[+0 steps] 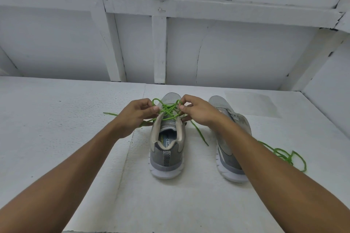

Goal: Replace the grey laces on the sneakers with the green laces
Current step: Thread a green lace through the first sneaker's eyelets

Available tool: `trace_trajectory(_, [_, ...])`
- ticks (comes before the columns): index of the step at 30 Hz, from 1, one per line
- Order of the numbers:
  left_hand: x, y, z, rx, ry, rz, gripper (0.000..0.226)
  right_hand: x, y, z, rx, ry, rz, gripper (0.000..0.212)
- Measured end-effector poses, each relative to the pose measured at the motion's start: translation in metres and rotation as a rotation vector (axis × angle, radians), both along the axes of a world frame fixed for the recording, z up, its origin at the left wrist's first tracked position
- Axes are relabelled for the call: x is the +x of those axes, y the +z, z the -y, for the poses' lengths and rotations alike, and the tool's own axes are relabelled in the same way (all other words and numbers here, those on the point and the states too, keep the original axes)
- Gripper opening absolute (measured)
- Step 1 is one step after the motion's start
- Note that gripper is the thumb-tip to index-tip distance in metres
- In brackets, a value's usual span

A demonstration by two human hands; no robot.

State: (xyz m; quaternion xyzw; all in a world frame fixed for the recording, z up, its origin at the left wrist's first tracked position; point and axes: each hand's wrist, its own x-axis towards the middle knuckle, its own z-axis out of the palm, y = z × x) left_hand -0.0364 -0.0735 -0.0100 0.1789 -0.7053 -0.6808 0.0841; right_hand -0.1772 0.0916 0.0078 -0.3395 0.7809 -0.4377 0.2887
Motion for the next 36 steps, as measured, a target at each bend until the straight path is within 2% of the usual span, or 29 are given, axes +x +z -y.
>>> trace_trajectory(14, [-0.002,-0.001,0.002,-0.014,0.025,0.023,0.02,0.0,0.005,-0.004,0.022,0.011,0.071,0.016])
trace_trajectory(21, [0.001,-0.01,-0.002,-0.074,0.114,0.013,0.024,0.004,0.002,-0.01,0.035,-0.023,-0.023,0.008])
trace_trajectory(25, [0.004,-0.009,-0.003,-0.146,0.072,0.016,0.015,0.002,-0.001,-0.013,0.018,0.049,-0.128,0.013])
trace_trajectory(32, [0.001,-0.005,-0.003,-0.255,0.023,0.019,0.015,0.006,-0.007,-0.011,-0.034,0.01,-0.206,0.015])
trace_trajectory(36, [0.004,0.002,-0.006,-0.139,-0.041,-0.002,0.018,0.012,-0.004,-0.012,0.0,0.054,-0.297,0.017])
